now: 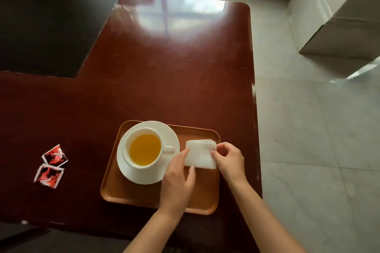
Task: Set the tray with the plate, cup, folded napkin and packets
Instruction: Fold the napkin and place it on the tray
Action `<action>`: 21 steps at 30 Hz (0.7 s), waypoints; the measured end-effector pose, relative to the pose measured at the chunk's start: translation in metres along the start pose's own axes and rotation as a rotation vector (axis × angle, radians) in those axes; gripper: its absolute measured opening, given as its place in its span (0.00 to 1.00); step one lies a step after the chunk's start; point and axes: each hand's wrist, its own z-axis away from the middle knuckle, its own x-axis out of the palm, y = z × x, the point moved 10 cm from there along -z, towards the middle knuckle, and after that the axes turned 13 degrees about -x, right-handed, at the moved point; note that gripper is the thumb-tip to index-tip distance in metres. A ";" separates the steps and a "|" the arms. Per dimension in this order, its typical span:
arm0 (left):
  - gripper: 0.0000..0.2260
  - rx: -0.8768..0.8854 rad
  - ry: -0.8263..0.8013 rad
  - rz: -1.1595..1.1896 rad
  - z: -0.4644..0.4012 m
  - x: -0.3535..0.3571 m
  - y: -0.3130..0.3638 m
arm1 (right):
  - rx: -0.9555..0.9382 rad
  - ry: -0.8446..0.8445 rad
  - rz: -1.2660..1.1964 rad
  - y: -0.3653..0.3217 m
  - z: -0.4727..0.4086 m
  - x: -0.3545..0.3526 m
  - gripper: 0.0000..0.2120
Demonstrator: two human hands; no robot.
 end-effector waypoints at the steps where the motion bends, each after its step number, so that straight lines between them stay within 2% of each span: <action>1: 0.22 0.045 -0.007 -0.078 0.005 0.006 0.003 | -0.015 -0.002 0.018 -0.001 -0.003 0.001 0.02; 5: 0.27 0.201 -0.086 -0.414 0.018 0.039 0.007 | -0.090 -0.007 0.067 -0.007 -0.011 0.003 0.02; 9: 0.29 0.198 -0.132 -0.628 0.016 0.058 -0.001 | -0.216 0.023 0.323 -0.020 -0.014 -0.001 0.04; 12: 0.28 0.168 -0.116 -0.750 0.015 0.065 -0.004 | -0.389 0.042 0.570 -0.037 -0.008 -0.004 0.15; 14: 0.28 0.184 -0.118 -0.787 0.016 0.069 -0.007 | -0.552 0.013 0.715 -0.042 -0.001 0.001 0.26; 15: 0.29 0.186 -0.127 -0.801 0.016 0.070 -0.008 | -0.635 -0.022 0.779 -0.042 0.003 0.005 0.28; 18: 0.29 0.211 -0.134 -0.823 0.015 0.066 -0.009 | -0.787 -0.144 0.874 -0.030 0.012 0.018 0.25; 21: 0.29 0.197 -0.151 -0.843 0.012 0.064 -0.011 | -0.793 -0.179 0.907 -0.020 0.015 0.020 0.18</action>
